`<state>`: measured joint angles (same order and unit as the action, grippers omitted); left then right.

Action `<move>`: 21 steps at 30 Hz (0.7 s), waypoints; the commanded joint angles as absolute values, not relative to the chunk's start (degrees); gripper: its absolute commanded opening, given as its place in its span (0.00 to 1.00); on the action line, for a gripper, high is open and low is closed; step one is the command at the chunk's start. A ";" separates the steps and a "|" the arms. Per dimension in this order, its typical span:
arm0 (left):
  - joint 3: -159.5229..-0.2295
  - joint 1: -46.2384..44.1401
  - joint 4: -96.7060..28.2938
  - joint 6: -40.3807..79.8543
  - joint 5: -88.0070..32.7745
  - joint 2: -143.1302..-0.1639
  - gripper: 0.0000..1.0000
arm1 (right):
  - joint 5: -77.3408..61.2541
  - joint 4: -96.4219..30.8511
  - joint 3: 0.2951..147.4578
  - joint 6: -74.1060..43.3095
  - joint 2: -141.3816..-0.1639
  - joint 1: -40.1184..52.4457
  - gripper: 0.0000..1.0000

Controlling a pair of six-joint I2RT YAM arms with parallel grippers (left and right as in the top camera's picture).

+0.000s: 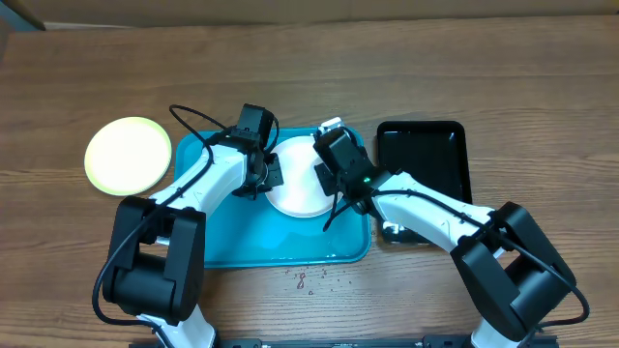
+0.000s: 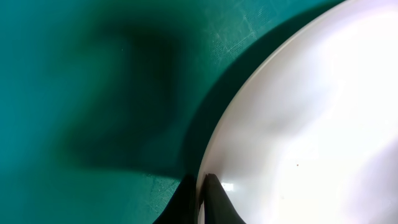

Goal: Clean dirty plates on tray and stack at the side
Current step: 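Scrub the white plate with the sponge while left gripper holds it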

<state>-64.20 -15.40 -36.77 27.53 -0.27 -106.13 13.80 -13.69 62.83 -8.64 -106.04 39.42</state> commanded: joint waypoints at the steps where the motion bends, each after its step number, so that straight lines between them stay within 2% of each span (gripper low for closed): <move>1: -62.35 -15.79 -36.82 28.32 1.02 -107.53 0.04 | 14.81 -13.34 62.96 -8.08 -105.58 39.27 0.12; 5: -62.35 -15.79 -36.93 28.29 0.99 -107.53 0.04 | 11.73 -13.98 62.96 -8.10 -105.58 39.27 0.22; 6: -62.35 -15.79 -36.95 28.32 0.99 -107.53 0.04 | 11.73 -13.74 62.96 -8.08 -105.58 39.27 0.29; 8: -62.35 -15.79 -36.97 28.29 1.02 -107.53 0.04 | 11.77 -13.30 62.96 -8.08 -105.58 39.27 0.56; 9: -62.35 -15.79 -36.97 28.29 0.99 -107.53 0.04 | 11.75 -13.23 62.96 -8.08 -105.58 39.27 0.65; 10: -62.35 -15.79 -36.99 28.29 1.02 -107.53 0.04 | 11.77 -13.26 62.96 -8.08 -105.58 39.24 0.67; 15: -62.35 -15.79 -37.04 28.29 1.02 -107.53 0.04 | 11.73 -14.09 62.96 -8.12 -105.65 39.27 0.66; 17: -62.35 -15.79 -36.99 28.32 1.02 -107.53 0.04 | 11.73 -14.02 62.96 -8.12 -105.86 39.27 0.63; 20: -62.35 -15.79 -36.97 28.32 0.99 -107.53 0.04 | 11.68 -13.98 62.96 -8.14 -106.54 39.27 0.52; 21: -62.35 -15.79 -36.95 28.32 0.99 -107.53 0.04 | 11.68 -13.98 62.96 -8.14 -106.76 39.27 0.45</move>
<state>-64.20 -15.40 -36.77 27.53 -0.30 -106.13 11.88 -14.22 62.83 -7.79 -106.04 39.40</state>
